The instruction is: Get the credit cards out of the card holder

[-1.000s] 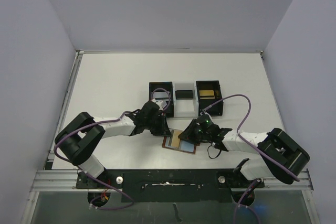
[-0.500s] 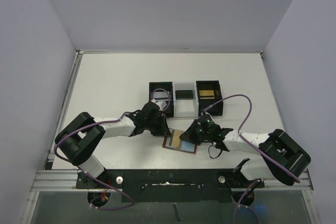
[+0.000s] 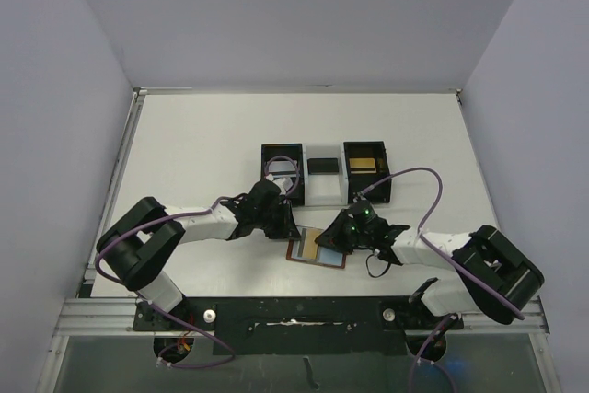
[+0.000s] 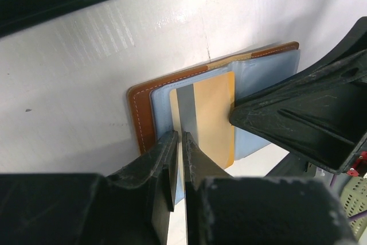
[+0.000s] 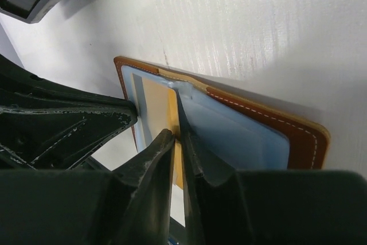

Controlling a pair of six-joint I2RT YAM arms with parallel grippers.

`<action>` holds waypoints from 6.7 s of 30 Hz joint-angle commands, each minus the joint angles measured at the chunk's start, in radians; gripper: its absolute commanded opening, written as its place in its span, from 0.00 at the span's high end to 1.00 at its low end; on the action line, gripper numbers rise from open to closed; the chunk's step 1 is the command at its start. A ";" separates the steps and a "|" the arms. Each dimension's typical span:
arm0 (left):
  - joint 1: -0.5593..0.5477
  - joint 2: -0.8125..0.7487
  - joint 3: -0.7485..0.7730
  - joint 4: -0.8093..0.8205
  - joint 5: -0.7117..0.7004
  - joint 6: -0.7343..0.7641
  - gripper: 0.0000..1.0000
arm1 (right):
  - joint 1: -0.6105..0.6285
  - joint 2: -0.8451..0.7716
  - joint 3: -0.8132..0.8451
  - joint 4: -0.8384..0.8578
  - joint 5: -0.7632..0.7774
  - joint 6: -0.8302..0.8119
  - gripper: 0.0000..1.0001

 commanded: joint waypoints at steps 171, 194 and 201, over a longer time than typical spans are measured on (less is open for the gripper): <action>-0.128 0.015 0.123 -0.138 -0.174 0.041 0.90 | -0.168 -0.243 -0.043 -0.044 -0.159 -0.216 1.00; -0.103 -0.182 0.110 -0.185 -0.262 0.074 0.73 | -0.125 -0.076 0.065 -0.004 -0.190 -0.321 1.00; -0.031 -0.324 0.027 -0.212 -0.295 0.079 0.64 | -0.103 -0.122 0.065 -0.041 -0.144 -0.314 1.00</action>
